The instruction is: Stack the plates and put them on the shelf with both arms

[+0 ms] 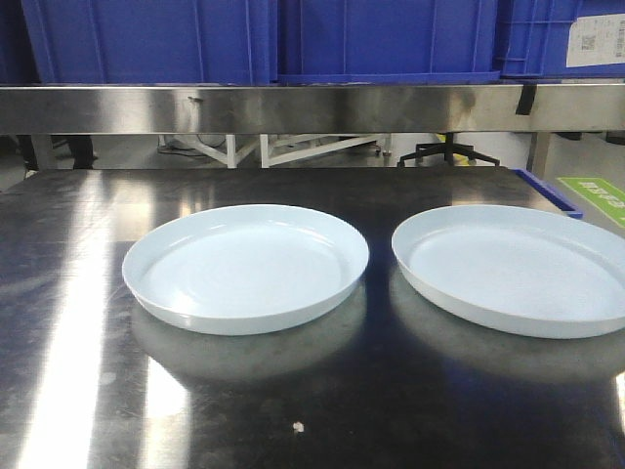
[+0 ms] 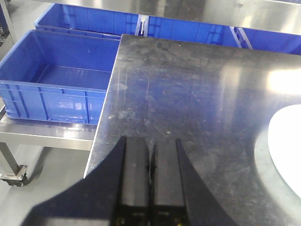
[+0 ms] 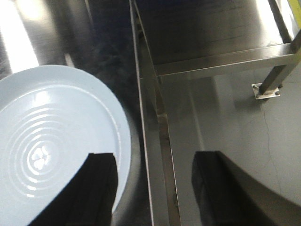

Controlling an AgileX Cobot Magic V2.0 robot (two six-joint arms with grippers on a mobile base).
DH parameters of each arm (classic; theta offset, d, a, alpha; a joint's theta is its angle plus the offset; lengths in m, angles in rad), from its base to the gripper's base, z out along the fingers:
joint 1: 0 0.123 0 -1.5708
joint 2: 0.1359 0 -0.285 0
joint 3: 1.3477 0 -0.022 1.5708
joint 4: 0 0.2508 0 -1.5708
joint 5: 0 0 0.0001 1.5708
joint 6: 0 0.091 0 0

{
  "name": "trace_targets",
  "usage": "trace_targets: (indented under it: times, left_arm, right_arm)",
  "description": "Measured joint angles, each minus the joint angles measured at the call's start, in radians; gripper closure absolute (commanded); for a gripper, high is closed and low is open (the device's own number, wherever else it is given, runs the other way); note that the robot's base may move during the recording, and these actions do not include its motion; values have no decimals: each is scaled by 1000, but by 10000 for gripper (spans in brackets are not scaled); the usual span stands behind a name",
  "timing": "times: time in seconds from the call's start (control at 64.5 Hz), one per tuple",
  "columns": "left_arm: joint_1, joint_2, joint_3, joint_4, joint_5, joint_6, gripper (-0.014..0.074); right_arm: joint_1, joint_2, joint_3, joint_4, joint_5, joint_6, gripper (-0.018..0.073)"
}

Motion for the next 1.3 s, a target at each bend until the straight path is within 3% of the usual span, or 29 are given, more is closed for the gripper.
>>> trace_targets:
  times: [0.295, 0.729, 1.148, 1.303]
  left_arm:
    - [0, 0, 0, 0, 0, 0, 508]
    - [0, 0, 0, 0, 2, 0, 508]
    - [0, 0, 0, 0, 2, 0, 508]
    - [0, 0, 0, 0, 2, 0, 508]
  right_arm:
    - [57, 72, -35, 4, -3, 0, 84]
    - [57, 350, -237, 4, 37, 0, 84]
    - [57, 449, -245, 4, 73, 0, 84]
    - [57, 475, -245, 4, 73, 0, 160]
